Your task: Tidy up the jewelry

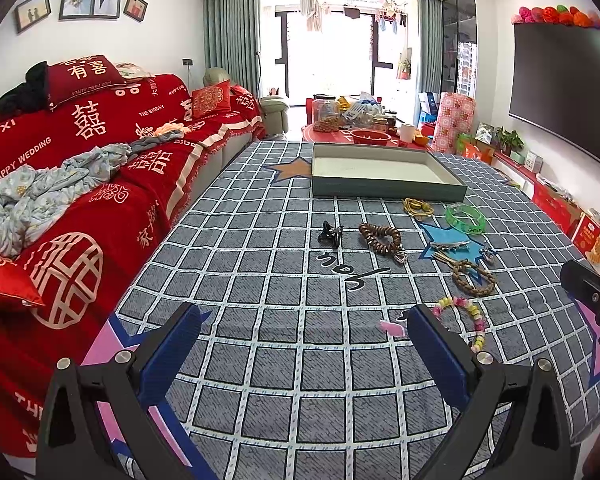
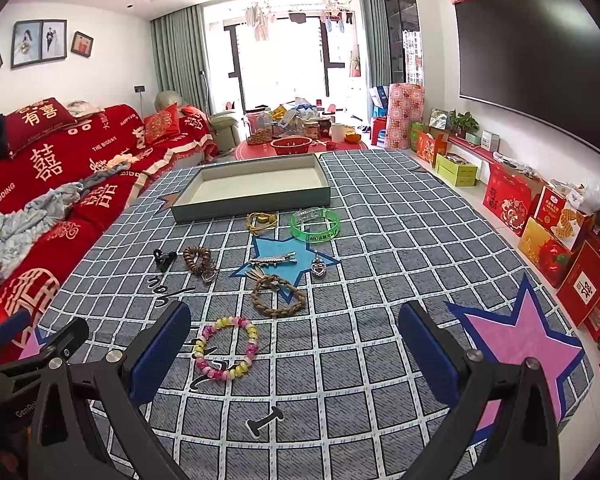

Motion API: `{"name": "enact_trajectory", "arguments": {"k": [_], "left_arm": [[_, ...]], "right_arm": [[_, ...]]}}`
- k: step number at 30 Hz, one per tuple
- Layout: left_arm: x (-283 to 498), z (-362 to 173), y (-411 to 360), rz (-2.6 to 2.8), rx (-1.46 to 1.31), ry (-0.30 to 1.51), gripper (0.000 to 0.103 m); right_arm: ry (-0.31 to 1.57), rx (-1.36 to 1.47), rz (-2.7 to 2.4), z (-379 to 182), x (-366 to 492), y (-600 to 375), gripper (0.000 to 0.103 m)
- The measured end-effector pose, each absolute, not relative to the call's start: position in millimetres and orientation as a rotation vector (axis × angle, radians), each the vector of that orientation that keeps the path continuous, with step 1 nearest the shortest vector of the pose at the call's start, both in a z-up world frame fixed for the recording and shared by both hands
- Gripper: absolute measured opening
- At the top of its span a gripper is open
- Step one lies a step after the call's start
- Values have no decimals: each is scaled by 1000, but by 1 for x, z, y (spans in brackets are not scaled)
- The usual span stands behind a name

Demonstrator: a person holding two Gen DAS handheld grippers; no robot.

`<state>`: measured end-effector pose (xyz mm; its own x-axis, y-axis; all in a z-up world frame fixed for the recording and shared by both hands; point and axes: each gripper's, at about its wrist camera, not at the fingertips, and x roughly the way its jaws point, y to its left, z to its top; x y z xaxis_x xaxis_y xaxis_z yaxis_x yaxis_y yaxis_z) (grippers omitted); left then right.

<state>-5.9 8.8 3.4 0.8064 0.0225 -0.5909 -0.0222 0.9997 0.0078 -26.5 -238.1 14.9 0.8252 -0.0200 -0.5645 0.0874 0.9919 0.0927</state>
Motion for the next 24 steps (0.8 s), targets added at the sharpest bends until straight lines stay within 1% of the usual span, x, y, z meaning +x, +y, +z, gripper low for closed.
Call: {"name": "enact_trajectory", "arguments": {"k": [24], "left_arm": [[-7, 5, 9, 26, -3, 629, 103]], "right_arm": [[595, 120, -55, 18, -28, -238, 103]]}}
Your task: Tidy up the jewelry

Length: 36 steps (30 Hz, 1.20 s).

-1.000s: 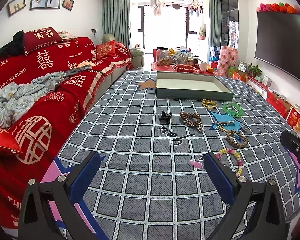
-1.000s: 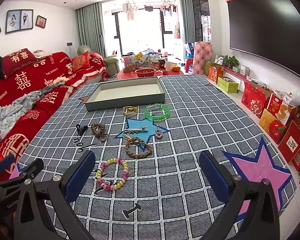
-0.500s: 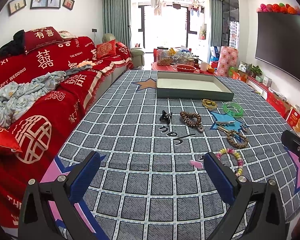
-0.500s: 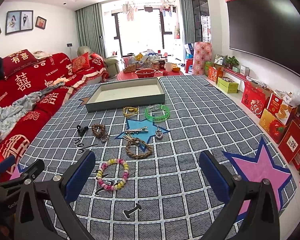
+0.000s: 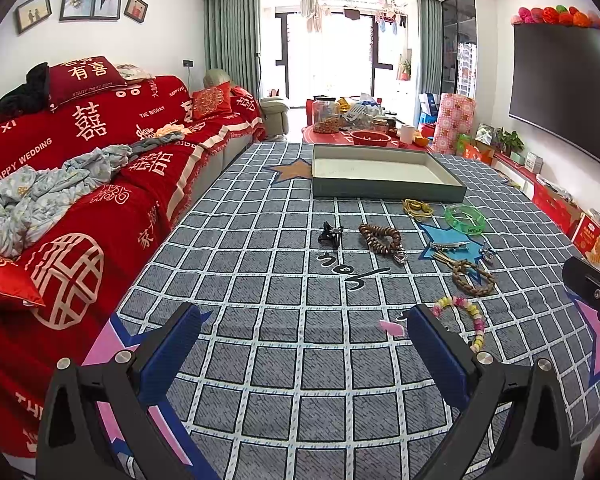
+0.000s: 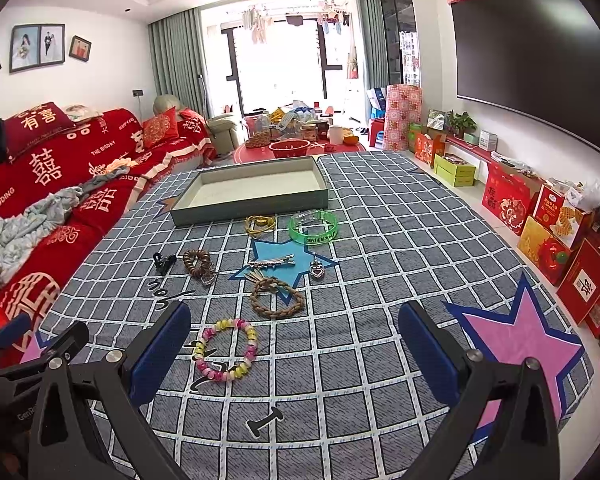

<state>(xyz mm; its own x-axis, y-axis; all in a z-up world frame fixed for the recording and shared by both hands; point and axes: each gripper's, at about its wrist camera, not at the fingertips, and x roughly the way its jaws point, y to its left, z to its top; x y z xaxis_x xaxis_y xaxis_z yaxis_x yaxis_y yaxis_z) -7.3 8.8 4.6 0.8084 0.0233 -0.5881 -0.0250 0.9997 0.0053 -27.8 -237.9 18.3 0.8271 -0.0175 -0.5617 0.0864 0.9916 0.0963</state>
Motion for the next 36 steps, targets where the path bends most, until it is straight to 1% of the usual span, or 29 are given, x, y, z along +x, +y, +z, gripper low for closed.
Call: {"name": "enact_trajectory", "arguments": {"k": [36], "left_arm": [[-10, 4, 9, 22, -8, 637, 103]], "right_arm": [[595, 126, -52, 19, -28, -238, 103]]}}
